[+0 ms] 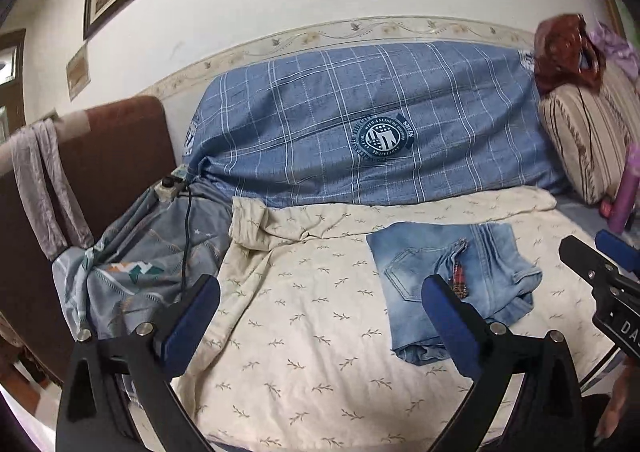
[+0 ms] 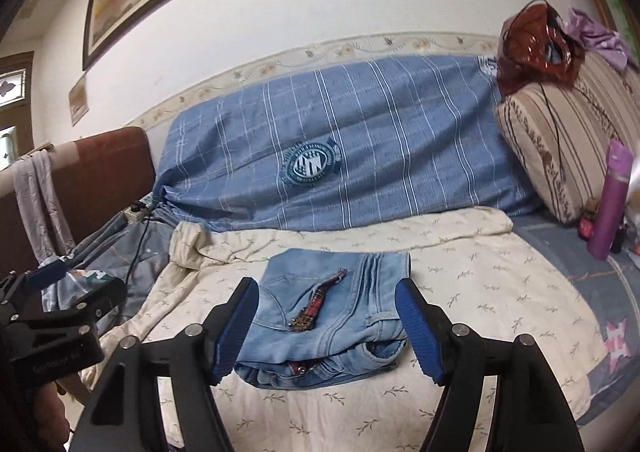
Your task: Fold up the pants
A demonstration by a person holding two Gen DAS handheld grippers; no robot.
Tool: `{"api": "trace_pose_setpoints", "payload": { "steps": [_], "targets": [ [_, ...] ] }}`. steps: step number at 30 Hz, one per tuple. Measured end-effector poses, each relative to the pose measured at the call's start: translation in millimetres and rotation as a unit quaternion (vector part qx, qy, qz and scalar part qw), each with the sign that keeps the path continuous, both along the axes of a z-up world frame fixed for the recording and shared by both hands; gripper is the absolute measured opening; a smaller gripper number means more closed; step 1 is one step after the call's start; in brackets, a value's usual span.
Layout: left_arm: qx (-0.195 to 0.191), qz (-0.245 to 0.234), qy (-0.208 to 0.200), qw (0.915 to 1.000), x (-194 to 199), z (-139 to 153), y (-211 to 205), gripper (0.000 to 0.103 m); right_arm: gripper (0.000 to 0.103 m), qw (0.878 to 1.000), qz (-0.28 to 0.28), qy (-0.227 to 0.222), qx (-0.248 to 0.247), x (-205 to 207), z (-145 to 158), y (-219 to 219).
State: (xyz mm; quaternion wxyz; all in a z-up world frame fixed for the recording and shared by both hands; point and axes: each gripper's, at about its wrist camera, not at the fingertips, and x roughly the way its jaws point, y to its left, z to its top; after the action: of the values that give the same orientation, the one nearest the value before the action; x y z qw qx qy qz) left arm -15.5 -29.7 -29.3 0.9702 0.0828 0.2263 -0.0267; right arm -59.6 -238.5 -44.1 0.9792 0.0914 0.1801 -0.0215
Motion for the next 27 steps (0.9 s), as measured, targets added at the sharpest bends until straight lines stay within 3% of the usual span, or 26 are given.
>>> {"api": "trace_pose_setpoints", "payload": {
  "steps": [27],
  "targets": [
    [-0.023, -0.010, -0.018, 0.9995, -20.0, 23.6, 19.0, 0.101, 0.074, 0.999, 0.035, -0.013, -0.033, -15.3, 18.1, 28.8]
  ]
}}
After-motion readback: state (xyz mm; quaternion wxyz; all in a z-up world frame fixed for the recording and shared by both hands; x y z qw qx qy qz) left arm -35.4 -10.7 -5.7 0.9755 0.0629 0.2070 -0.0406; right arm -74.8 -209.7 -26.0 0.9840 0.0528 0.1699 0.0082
